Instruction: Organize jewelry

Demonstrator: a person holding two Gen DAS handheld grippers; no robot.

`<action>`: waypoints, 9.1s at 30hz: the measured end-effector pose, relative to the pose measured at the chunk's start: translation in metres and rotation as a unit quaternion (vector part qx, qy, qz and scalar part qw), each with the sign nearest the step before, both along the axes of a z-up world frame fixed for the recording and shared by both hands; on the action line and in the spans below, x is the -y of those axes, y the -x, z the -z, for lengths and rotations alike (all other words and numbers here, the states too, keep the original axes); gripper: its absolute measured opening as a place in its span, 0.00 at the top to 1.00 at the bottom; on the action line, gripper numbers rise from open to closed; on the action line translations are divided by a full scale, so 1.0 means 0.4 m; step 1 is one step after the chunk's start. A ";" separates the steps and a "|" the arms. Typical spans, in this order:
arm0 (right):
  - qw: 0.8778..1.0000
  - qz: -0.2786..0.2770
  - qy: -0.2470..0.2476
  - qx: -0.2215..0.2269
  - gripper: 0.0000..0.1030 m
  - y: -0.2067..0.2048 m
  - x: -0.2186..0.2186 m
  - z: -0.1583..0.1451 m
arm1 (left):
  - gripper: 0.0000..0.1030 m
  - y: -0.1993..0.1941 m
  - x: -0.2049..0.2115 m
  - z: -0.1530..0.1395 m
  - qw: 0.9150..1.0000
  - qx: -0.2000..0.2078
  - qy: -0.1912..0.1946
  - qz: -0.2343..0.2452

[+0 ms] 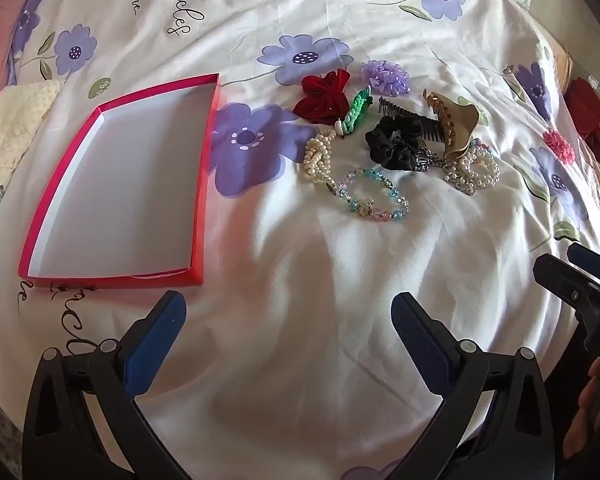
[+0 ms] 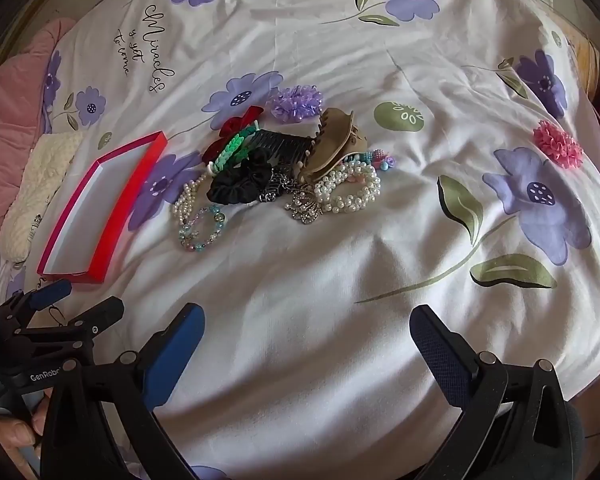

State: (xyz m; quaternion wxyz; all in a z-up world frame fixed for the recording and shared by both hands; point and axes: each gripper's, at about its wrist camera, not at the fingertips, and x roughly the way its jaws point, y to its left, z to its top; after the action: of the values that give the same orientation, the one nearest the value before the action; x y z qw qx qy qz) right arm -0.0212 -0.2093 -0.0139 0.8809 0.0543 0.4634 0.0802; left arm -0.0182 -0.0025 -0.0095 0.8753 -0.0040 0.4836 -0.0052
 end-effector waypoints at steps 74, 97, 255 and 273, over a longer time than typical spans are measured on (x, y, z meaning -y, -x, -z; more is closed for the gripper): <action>0.999 0.030 -0.028 0.004 0.07 -0.202 0.098 0.004 | 0.06 -0.245 0.074 -0.030 0.998 0.001 0.037 0.049; 0.998 0.049 0.013 -0.048 0.84 -0.321 0.098 0.111 | 0.89 -0.399 0.180 0.065 0.989 -0.044 0.085 0.115; 0.996 0.060 -0.058 0.010 0.96 -0.433 0.090 0.032 | 0.81 -0.396 0.030 0.098 0.993 -0.056 0.051 0.094; 0.993 0.010 -0.116 0.028 0.96 -0.316 0.013 -0.060 | 0.85 -0.280 -0.072 -0.021 0.993 -0.002 0.093 0.073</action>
State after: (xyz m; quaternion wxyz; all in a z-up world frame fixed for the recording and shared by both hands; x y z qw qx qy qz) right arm 0.1053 -0.2146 0.0101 0.8820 0.1581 0.4256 0.1260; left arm 0.0939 0.0261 -0.0009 0.8672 -0.0497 0.4822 -0.1140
